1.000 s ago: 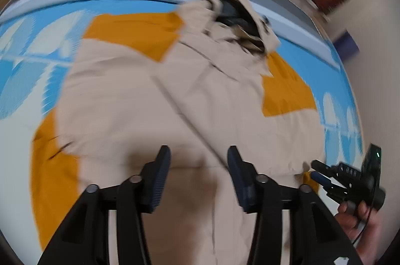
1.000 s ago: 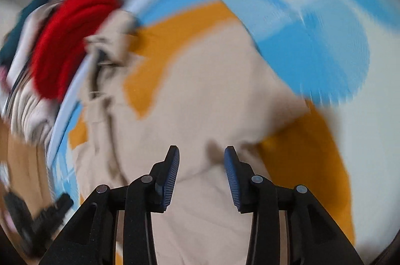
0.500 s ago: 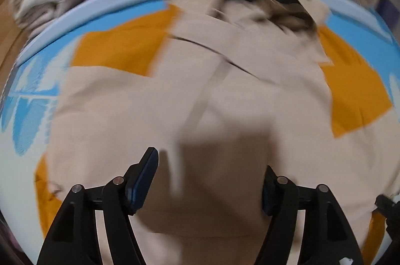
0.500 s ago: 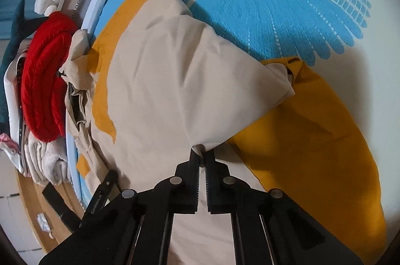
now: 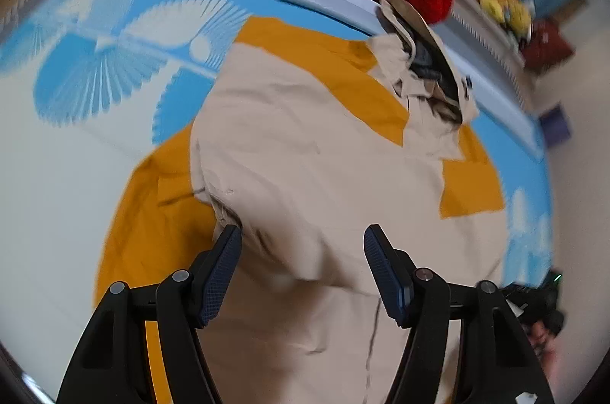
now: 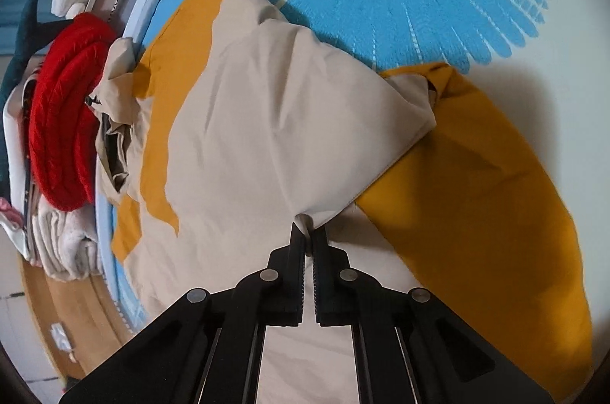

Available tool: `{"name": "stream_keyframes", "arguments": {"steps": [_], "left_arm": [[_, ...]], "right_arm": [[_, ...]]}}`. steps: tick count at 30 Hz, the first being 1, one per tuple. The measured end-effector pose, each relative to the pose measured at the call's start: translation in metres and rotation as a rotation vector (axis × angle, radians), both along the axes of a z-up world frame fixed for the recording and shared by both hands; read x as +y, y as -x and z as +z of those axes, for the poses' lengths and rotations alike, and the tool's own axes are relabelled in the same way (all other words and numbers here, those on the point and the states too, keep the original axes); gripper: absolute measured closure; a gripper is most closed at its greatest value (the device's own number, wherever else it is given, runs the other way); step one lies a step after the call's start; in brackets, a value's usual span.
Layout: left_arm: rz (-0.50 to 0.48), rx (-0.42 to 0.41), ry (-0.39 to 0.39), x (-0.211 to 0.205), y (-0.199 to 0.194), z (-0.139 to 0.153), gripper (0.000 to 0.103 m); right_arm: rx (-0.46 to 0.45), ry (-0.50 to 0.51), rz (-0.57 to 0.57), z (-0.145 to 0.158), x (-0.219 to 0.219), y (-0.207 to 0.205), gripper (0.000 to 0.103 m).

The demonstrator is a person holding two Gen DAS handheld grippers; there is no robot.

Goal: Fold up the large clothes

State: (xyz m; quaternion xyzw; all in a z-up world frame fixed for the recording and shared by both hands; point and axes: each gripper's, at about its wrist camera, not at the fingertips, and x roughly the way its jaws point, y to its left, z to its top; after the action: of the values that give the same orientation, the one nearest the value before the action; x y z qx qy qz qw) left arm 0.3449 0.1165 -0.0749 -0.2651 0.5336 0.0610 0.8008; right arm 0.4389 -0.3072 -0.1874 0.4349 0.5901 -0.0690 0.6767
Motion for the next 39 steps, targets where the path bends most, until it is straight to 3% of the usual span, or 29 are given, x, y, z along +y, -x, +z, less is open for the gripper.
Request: {"name": "stream_keyframes", "arguments": {"steps": [2, 3, 4, 5, 9, 14, 15, 16, 18, 20, 21, 25, 27, 28, 29, 30, 32, 36, 39], "left_arm": [[0.050, 0.104, 0.027, 0.008, -0.006, -0.016, 0.042], [0.086, 0.149, 0.077, 0.015, -0.009, -0.023, 0.043], [0.107, 0.148, 0.156, 0.022, -0.012, -0.028, 0.043], [0.109, 0.151, 0.183, 0.027, -0.017, -0.030, 0.043], [0.125, 0.258, 0.123, 0.041, -0.021, -0.054, 0.043], [0.184, 0.300, 0.123, 0.063, -0.019, -0.072, 0.048], [0.188, 0.303, 0.128, 0.064, -0.019, -0.073, 0.053], [0.181, 0.309, 0.150, 0.063, -0.018, -0.076, 0.071], [0.130, 0.316, 0.193, 0.056, -0.020, -0.079, 0.089], [0.071, 0.293, 0.138, 0.050, -0.028, -0.071, 0.103], [0.051, 0.239, 0.102, 0.046, -0.032, -0.058, 0.103], [-0.030, -0.116, -0.040, 0.030, -0.041, 0.034, 0.103], [-0.035, -0.203, -0.097, 0.028, -0.039, 0.054, 0.100], [-0.027, -0.201, -0.117, 0.031, -0.040, 0.054, 0.093], [-0.015, -0.169, -0.137, 0.033, -0.043, 0.046, 0.093], [-0.005, -0.088, -0.144, 0.038, -0.048, 0.030, 0.092], [0.040, -0.002, -0.139, 0.045, -0.049, 0.013, 0.091], [0.022, -0.059, -0.114, 0.041, -0.053, 0.013, 0.089], [-0.037, -0.038, -0.065, 0.028, -0.060, -0.006, 0.085]], "right_arm": [[0.027, 0.003, 0.003, 0.003, 0.002, 0.005, 0.089], [0.035, 0.005, 0.010, 0.004, 0.003, 0.006, 0.085], [0.041, 0.013, 0.025, 0.008, 0.006, 0.008, 0.084], [0.037, 0.023, 0.040, 0.013, 0.009, 0.009, 0.083], [-0.019, 0.075, 0.126, 0.038, 0.021, 0.008, 0.081], [-0.106, 0.155, 0.232, 0.067, 0.037, -0.001, 0.081], [-0.114, 0.164, 0.245, 0.069, 0.040, -0.002, 0.081], [-0.118, 0.169, 0.259, 0.070, 0.043, -0.004, 0.081], [-0.109, 0.153, 0.273, 0.067, 0.047, -0.007, 0.081], [-0.093, 0.132, 0.278, 0.061, 0.052, -0.009, 0.081], [-0.082, 0.122, 0.277, 0.057, 0.054, -0.009, 0.081], [-0.086, 0.117, 0.270, 0.053, 0.057, -0.010, 0.081], [-0.096, 0.106, 0.264, 0.052, 0.058, -0.012, 0.081], [-0.095, 0.106, 0.260, 0.051, 0.057, -0.012, 0.081], [-0.086, 0.110, 0.255, 0.048, 0.057, -0.012, 0.081], [-0.078, 0.116, 0.250, 0.045, 0.056, -0.013, 0.081], [-0.047, 0.129, 0.233, 0.036, 0.052, -0.014, 0.081], [-0.005, 0.111, 0.183, 0.025, 0.045, -0.014, 0.081], [-0.059, 0.107, 0.193, 0.032, 0.050, -0.018, 0.081]]}}
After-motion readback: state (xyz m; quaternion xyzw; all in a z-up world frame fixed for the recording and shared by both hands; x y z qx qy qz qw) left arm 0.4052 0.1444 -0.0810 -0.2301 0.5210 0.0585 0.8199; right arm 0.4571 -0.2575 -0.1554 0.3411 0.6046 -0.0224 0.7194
